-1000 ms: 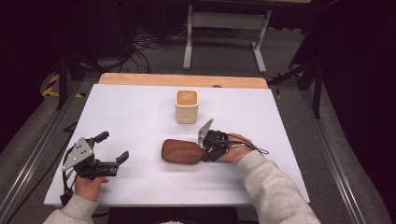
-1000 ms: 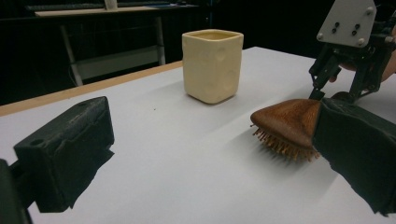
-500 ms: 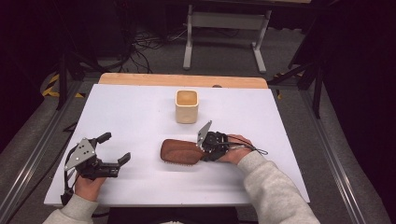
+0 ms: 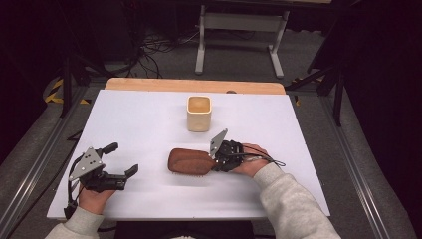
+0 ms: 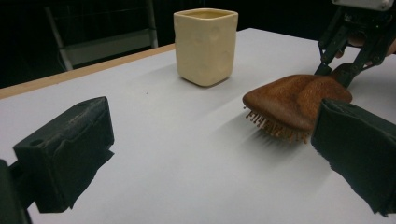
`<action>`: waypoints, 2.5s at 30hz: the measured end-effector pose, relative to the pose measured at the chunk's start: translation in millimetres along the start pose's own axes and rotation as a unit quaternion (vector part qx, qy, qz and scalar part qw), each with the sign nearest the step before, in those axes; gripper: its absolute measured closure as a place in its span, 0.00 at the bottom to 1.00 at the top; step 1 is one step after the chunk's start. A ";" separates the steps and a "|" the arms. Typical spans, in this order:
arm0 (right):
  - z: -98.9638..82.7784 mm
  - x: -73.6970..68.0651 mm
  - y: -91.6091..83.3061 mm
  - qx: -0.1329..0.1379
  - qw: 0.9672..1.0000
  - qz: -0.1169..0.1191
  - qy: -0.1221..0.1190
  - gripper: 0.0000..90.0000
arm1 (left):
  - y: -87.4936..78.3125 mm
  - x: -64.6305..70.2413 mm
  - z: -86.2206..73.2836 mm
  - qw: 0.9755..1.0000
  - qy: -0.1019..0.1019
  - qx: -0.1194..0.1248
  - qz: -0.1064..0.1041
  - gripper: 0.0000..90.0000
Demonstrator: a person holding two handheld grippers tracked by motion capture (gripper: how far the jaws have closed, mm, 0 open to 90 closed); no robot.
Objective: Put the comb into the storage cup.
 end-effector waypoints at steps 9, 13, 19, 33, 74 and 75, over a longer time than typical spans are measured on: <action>9.2 2.2 -19.0 0.049 0.999 -0.023 0.001 0.81 | 0.5 1.2 0.0 1.000 -0.005 0.001 -0.007 0.00; 15.2 2.4 -28.1 0.083 0.996 -0.043 0.007 0.81 | 1.5 2.1 -0.8 1.000 -0.005 -0.001 -0.009 0.00; 21.5 0.9 -36.6 0.121 0.990 -0.073 0.010 0.81 | 2.9 2.4 -1.4 1.000 -0.012 -0.005 -0.012 0.00; 35.7 0.7 -49.9 0.217 0.962 -0.157 0.047 0.80 | 9.0 8.4 3.4 0.999 -0.031 -0.015 -0.033 0.00; 52.4 -1.1 -37.5 0.302 0.917 -0.243 0.090 0.80 | 55.8 62.2 70.5 0.992 -0.024 -0.043 -0.112 0.00; 52.4 -1.1 -37.6 0.302 0.917 -0.244 0.090 0.80 | 58.6 64.1 71.5 0.992 -0.023 -0.046 -0.112 0.00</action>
Point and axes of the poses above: each handheld gripper's, and its own axes: y roughly forward along the jaws, z roughly out of its top, x roughly to its right, the point moved 10 cm from there along y, roughly forward along the jaws, and after that the axes turned 10 degrees about -y, right-handed, at the moved point
